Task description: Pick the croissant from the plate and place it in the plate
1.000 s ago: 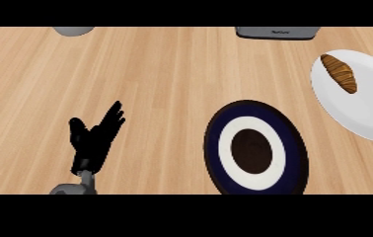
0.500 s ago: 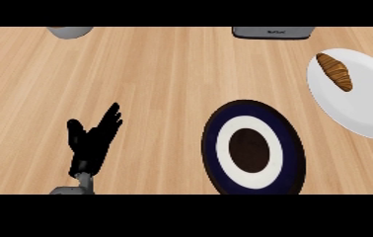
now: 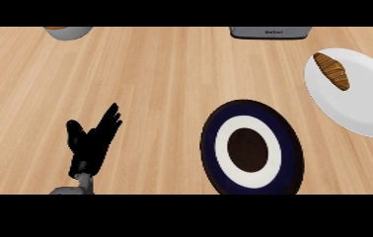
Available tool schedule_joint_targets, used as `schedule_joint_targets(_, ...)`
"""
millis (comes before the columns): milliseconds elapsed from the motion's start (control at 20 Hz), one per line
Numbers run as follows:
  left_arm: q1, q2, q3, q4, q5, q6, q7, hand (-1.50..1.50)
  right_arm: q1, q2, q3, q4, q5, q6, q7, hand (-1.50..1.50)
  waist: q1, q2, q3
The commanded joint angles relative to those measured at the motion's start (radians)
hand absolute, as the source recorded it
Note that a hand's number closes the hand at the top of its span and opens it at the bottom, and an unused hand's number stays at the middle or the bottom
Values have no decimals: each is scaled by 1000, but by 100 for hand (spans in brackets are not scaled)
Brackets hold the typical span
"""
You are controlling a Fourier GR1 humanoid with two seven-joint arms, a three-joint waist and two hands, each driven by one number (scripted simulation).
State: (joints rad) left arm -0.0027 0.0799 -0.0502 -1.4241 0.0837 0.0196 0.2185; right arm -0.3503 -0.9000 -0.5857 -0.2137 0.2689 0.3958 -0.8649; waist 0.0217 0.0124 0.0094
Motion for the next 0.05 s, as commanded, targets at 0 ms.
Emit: schedule_joint_targets(0,34,-4,-3,-16,-6,7,-9,0,72,0,7,9,1,120,-172,-150,-4,-3,0)
